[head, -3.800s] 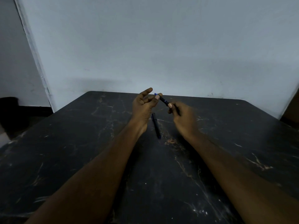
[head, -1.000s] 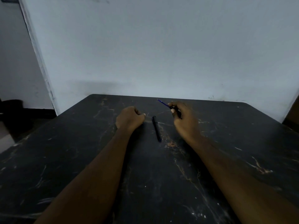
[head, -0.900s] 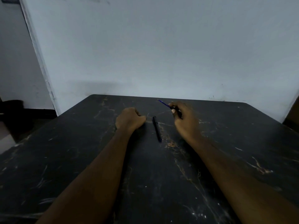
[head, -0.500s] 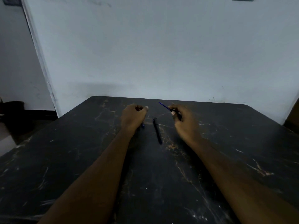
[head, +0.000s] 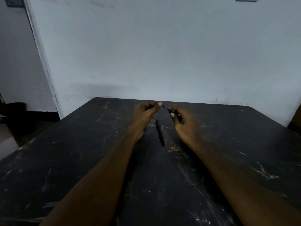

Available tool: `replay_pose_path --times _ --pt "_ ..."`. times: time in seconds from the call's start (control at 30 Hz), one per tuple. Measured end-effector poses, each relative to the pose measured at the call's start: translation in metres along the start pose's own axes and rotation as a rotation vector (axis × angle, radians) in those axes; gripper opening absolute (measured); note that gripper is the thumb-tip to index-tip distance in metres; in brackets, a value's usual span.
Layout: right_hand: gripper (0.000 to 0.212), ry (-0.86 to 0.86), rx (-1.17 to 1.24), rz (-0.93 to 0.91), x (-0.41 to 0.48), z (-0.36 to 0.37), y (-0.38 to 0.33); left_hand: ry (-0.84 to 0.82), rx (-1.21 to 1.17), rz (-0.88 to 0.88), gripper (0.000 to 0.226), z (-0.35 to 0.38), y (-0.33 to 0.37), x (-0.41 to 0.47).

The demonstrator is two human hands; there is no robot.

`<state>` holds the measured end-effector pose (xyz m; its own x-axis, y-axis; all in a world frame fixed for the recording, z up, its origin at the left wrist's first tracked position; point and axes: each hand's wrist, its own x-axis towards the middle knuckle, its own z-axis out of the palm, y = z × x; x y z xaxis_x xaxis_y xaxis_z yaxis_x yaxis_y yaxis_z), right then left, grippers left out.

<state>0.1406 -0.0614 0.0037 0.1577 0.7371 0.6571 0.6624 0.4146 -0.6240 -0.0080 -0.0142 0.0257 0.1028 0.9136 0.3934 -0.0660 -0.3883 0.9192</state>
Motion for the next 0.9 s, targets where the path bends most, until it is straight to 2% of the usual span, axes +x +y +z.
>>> replay_pose_path --times 0.2,0.3,0.4,0.47,0.53,0.63,0.8,0.9 --pt "0.026 -0.056 -0.024 0.037 0.000 -0.005 0.004 0.157 -0.150 -0.118 0.018 -0.010 0.006 0.006" --pt "0.024 -0.069 -0.146 0.057 0.002 -0.013 0.010 0.258 -0.232 -0.145 0.014 -0.020 0.006 0.013" --pt "0.028 -0.075 -0.261 0.074 0.003 -0.020 0.015 0.341 -0.244 -0.148 0.016 -0.027 0.005 0.015" --pt "0.025 -0.037 -0.231 0.090 0.006 -0.021 0.017 0.360 -0.199 -0.130 0.014 -0.026 0.005 0.013" --pt "0.018 -0.023 -0.174 0.100 0.007 -0.020 0.012 0.322 -0.107 -0.100 0.019 -0.022 0.005 0.010" --pt "0.026 -0.045 -0.094 0.058 0.005 -0.014 -0.002 0.197 -0.049 -0.066 0.019 -0.013 0.005 0.006" --pt "0.025 -0.169 -0.130 -0.039 0.003 -0.005 -0.005 0.079 -0.016 -0.011 0.016 -0.003 0.002 0.004" --pt "0.024 -0.147 -0.159 -0.019 0.004 -0.005 -0.003 0.055 -0.021 -0.004 0.017 -0.002 0.000 0.005"
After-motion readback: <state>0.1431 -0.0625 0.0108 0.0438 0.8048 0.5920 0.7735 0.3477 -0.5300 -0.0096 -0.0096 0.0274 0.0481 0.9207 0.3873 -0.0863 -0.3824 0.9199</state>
